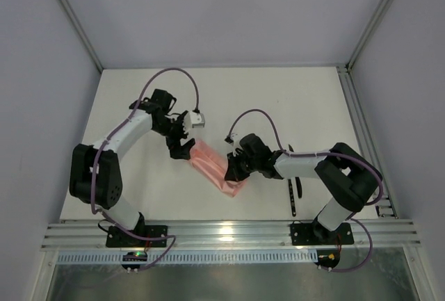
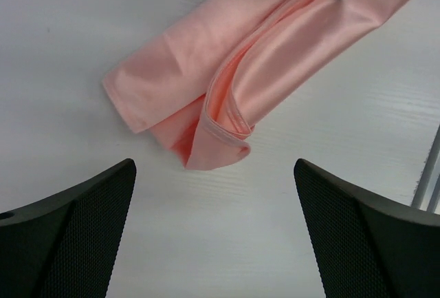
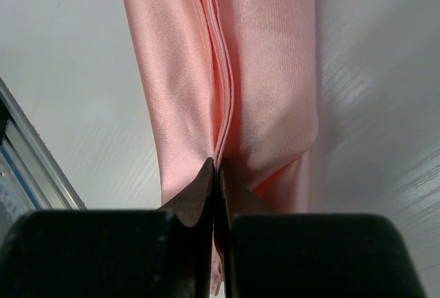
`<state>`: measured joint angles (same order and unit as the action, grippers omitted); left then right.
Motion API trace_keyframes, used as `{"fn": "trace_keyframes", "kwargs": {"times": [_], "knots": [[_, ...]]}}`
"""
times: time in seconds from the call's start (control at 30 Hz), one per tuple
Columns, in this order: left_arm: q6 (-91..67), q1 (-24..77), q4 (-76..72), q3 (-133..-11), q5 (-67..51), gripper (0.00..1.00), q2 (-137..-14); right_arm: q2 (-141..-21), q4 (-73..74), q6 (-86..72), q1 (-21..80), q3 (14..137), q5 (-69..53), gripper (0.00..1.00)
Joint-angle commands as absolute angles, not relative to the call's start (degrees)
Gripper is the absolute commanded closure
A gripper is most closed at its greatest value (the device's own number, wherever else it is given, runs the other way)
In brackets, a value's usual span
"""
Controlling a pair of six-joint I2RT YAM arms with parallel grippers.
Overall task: Fold the napkin into a case and place the utensils inside
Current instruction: Fold the 2/3-rectangle-folded napkin at the center of the board.
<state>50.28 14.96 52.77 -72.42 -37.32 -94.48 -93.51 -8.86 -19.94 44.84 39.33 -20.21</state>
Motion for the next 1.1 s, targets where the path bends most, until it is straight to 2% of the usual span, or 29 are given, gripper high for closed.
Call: {"fn": "trace_keyframes", "kwargs": {"times": [0.0,0.1,0.27,0.37,0.4,0.47,0.5,0.6,0.73,1.0,1.07], "knots": [[59.42,16.78,45.39,-65.16,-33.51,0.01,-92.55,-94.48,-10.28,-19.87,44.21,39.20,-20.30,0.96],[56.45,18.54,37.22,-61.89,-29.81,0.01,-91.85,-94.75,-10.20,-19.86,43.86,39.46,-21.18,0.96],[53.97,19.07,31.64,-60.64,-31.81,0.02,-92.81,-94.66,-10.11,-19.86,43.51,39.55,-21.44,0.96],[54.05,19.07,32.34,-60.82,-33.13,0.12,-93.51,-94.66,-10.11,-19.60,43.51,39.55,-21.88,0.96],[54.05,19.07,32.69,-60.99,-33.57,0.23,-93.78,-94.57,-9.76,-19.34,43.42,39.64,-21.97,0.96],[54.23,19.07,34.62,-62.13,-34.10,0.40,-94.65,-94.66,-9.32,-18.81,43.42,39.90,-22.32,0.96],[54.32,19.07,35.15,-62.57,-34.10,0.59,-95.70,-94.66,-9.06,-18.72,43.42,39.90,-22.32,0.96],[54.75,19.07,36.65,-63.72,-34.36,0.90,-97.81,-94.31,-8.88,-18.19,42.98,39.81,-22.59,0.96],[51.34,16.54,37.09,-66.26,-39.98,1.00,-99.40,-94.13,-8.53,-17.23,42.45,39.55,-23.29,0.96],[48.87,15.29,41.48,-71.80,-42.01,1.00,-104.24,-93.87,-8.44,-15.12,42.45,40.25,-25.40,0.96],[49.04,15.29,41.66,-71.81,-42.10,1.00,-104.24,-93.60,-7.39,-14.51,42.45,41.22,-26.28,0.88]]}}
